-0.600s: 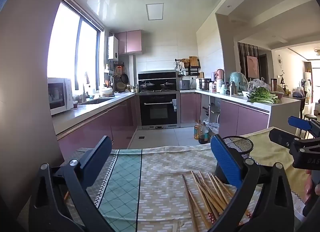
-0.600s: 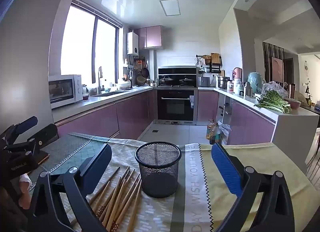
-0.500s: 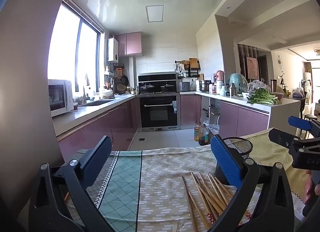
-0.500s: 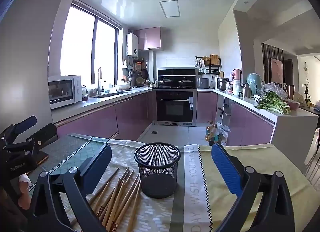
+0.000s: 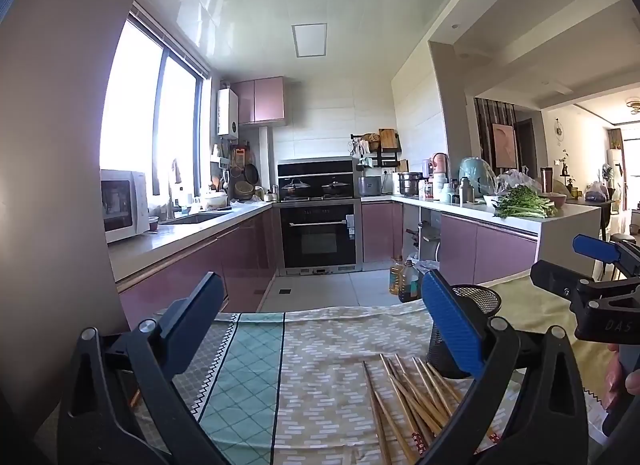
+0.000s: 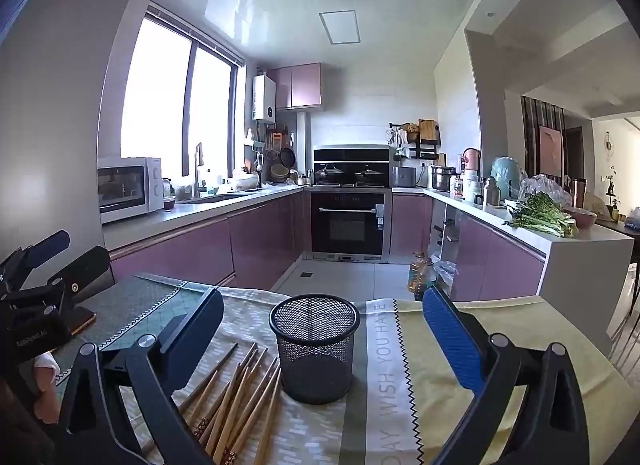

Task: Organize utensils

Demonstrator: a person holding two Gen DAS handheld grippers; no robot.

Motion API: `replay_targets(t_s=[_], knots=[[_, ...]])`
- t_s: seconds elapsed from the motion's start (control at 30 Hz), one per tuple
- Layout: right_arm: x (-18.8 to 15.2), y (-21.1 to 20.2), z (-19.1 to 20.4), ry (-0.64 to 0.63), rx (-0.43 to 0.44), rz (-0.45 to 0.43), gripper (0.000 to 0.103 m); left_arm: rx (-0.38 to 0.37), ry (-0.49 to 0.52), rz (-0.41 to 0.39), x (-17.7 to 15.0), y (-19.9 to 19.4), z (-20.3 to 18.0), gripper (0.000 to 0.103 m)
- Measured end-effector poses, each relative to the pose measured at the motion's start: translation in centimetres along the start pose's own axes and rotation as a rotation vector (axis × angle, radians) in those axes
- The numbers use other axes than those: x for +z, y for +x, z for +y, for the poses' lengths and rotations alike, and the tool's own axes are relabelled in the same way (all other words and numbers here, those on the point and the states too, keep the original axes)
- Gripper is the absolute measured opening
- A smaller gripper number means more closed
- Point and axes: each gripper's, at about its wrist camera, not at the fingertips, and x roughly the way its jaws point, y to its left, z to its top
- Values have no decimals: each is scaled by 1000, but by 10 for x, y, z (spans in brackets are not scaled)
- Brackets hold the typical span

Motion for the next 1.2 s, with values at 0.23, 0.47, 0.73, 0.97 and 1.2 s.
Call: replay_targets(t_s=[0.23, 0.47, 0.73, 0.97, 1.2], knots=[[1, -1, 1, 3, -3, -8, 96, 3, -1, -7, 1, -2, 0, 97], [1, 0, 0, 3, -5, -7, 96, 8, 2, -11, 3, -4, -1, 97], [2, 0, 2, 3, -6, -13, 96, 7, 3, -14, 4, -5, -1, 97], [0, -2, 0, 10, -8, -21, 96, 10, 4, -18, 5, -6, -2, 97], [-1, -2, -1, 14, -4, -17, 96, 10, 2, -17, 4, -5, -1, 97]])
